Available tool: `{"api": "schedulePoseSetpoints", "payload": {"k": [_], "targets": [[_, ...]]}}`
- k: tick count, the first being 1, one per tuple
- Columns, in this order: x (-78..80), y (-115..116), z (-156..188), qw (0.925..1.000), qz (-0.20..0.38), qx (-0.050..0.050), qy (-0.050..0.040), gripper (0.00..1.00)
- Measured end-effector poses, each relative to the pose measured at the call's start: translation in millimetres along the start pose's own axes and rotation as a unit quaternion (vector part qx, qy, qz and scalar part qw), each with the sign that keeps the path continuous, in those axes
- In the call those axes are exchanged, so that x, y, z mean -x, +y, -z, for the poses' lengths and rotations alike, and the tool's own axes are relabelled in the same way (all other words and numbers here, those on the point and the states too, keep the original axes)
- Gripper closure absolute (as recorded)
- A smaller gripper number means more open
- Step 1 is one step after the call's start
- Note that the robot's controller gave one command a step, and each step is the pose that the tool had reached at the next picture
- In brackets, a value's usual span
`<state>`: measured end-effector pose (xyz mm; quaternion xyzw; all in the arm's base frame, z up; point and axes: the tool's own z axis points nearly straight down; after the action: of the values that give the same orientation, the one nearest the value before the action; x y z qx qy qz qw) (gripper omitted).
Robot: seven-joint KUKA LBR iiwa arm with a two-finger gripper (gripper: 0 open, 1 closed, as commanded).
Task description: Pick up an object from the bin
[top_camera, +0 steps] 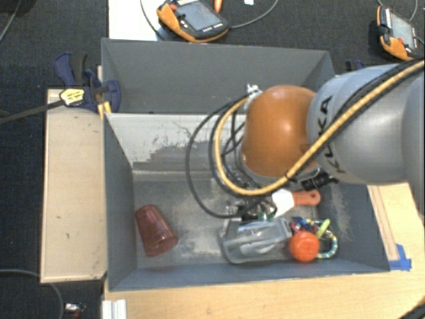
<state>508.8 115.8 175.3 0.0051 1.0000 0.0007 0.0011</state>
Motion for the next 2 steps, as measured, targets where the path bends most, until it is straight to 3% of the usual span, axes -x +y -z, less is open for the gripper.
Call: {"api": "schedulePoseSetpoints", "payload": {"k": [2], "targets": [[2.7, -7, 14, 1.0000, 0.000, 0.000, 0.0039, 0.00]]}}
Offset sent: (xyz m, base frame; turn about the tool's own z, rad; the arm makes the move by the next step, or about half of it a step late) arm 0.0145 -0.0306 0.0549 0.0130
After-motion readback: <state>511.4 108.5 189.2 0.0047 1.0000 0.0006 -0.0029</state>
